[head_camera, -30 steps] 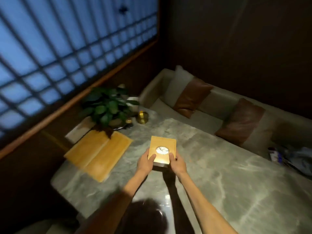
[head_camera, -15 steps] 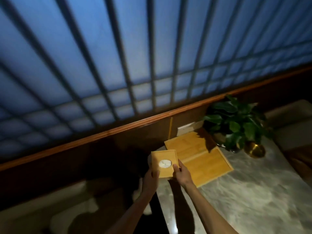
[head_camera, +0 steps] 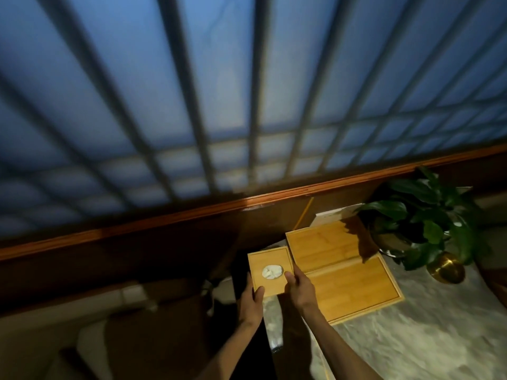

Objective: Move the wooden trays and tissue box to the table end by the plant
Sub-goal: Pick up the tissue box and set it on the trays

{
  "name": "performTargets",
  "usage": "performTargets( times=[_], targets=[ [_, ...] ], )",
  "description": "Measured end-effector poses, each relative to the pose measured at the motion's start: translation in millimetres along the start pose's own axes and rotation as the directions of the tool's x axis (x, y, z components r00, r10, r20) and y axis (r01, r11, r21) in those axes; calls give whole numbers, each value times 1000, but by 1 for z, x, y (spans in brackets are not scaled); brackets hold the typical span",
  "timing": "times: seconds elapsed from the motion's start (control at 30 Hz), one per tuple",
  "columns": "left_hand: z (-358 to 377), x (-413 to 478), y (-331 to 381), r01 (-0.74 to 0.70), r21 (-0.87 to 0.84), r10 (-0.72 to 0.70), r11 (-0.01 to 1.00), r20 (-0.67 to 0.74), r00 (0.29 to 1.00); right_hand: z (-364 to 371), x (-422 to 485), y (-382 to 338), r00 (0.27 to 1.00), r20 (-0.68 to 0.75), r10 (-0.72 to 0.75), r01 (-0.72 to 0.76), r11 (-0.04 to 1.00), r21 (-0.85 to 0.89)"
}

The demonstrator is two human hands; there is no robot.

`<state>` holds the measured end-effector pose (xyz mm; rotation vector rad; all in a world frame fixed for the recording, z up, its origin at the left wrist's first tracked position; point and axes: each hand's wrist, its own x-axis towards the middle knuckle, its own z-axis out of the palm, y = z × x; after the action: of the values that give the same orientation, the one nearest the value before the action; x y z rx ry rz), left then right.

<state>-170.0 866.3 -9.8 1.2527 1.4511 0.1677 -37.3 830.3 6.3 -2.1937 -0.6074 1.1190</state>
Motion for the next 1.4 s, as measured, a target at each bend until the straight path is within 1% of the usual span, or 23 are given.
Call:
performTargets(
  times=[0.13, 0.33, 0.5, 0.63, 0.87, 0.97, 1.1, 1.23, 1.4],
  targets=[
    [-3, 15, 9, -49, -7, 49, 999, 25, 998, -2, 15, -10, 998, -61, -2, 2, 1000, 1],
    [-1, 36, 22, -48, -21, 49, 999, 45, 998, -6, 37, -18, 998, -63, 2, 3, 997, 73],
    [2, 48, 28, -51, -31, 52, 998, 38, 998, -9, 53, -22, 997, -69, -38, 42, 997, 65],
    [4, 51, 32, -65, -22, 66, 998, 36, 997, -7, 61, -20, 995, -93, -33, 40, 996, 77],
    [6, 54, 35, -43, 96, 42, 995, 5, 999, 2, 65, -14, 992, -127, -14, 38, 982, 187],
    [5, 55, 37, -51, 121, 50, 991, 12, 999, 1, 67, -13, 994, -112, -13, 34, 981, 192],
    [4, 55, 36, -44, 110, 42, 993, 20, 999, -2, 71, -12, 997, -71, 24, -10, 979, 201],
    [3, 53, 36, -46, 95, 45, 994, 21, 999, -7, 73, -10, 1000, -10, 26, -24, 979, 201],
    [4, 51, 34, -20, 39, 19, 999, 19, 1000, -7, 71, -7, 999, -35, 2, 5, 983, 186]
  ],
)
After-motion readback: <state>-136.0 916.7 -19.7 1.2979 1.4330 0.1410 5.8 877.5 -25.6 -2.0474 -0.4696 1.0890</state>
